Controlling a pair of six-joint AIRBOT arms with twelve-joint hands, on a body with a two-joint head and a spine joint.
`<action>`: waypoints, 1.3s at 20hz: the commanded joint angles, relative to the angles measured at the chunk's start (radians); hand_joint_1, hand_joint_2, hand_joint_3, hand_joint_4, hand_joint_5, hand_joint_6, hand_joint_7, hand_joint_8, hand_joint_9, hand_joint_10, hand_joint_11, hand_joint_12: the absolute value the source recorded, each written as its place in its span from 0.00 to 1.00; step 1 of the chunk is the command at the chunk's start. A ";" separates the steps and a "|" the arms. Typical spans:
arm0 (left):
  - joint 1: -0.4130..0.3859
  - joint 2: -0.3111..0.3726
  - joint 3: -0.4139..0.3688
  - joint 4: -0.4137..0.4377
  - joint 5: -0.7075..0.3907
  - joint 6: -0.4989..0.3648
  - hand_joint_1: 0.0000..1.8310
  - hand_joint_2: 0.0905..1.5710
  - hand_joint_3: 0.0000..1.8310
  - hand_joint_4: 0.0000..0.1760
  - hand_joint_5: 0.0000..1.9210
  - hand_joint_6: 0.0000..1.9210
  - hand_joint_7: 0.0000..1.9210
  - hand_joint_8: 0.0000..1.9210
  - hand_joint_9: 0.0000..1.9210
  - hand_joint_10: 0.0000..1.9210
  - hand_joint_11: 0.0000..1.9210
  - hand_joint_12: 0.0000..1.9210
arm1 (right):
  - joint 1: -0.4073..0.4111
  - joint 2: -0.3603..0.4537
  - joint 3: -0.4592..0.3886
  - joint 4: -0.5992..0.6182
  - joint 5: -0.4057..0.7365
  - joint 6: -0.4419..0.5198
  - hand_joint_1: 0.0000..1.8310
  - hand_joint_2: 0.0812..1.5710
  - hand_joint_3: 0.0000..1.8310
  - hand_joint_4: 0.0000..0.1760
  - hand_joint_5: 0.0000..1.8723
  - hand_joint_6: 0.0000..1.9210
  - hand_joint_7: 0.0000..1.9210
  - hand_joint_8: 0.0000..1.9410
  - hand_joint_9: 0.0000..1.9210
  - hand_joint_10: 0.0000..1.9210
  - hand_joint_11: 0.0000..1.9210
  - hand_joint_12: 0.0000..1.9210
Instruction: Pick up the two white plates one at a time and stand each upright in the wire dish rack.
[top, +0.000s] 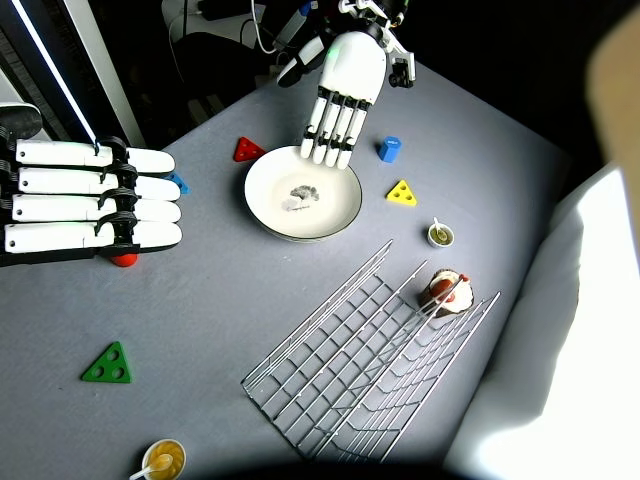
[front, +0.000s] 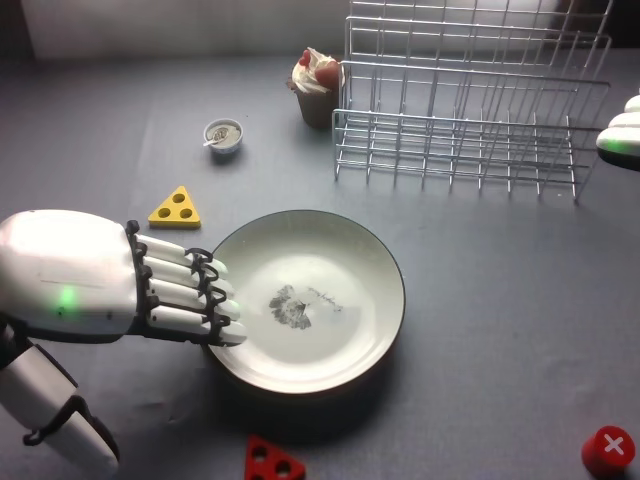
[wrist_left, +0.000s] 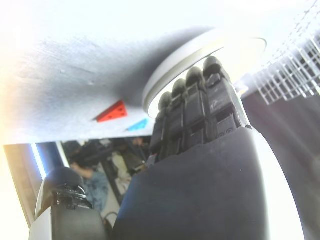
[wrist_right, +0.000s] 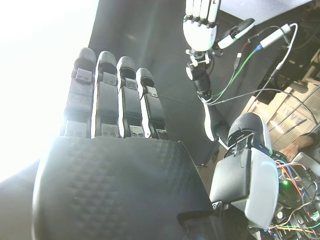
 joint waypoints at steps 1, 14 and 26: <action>-0.007 0.000 0.000 -0.053 -0.051 -0.001 0.06 0.56 0.00 0.00 0.05 0.00 0.08 0.01 0.07 0.01 0.07 0.01 | 0.013 0.002 0.001 0.043 0.106 -0.003 0.01 0.56 0.00 0.00 0.08 0.00 0.11 0.00 0.12 0.00 0.11 0.00; 0.045 -0.015 -0.012 -0.014 -0.002 -0.001 0.04 0.56 0.00 0.00 0.04 0.00 0.07 0.00 0.06 0.00 0.07 0.00 | 0.013 0.000 0.001 0.037 0.106 -0.021 0.00 0.58 0.00 0.00 0.08 0.00 0.10 0.00 0.11 0.00 0.10 0.00; 0.054 -0.080 -0.033 -0.041 0.130 -0.001 0.04 0.56 0.00 0.00 0.05 0.00 0.07 0.00 0.07 0.00 0.07 0.01 | 0.019 -0.006 0.005 0.032 0.094 -0.049 0.00 0.58 0.00 0.00 0.08 0.00 0.10 0.00 0.11 0.00 0.11 0.00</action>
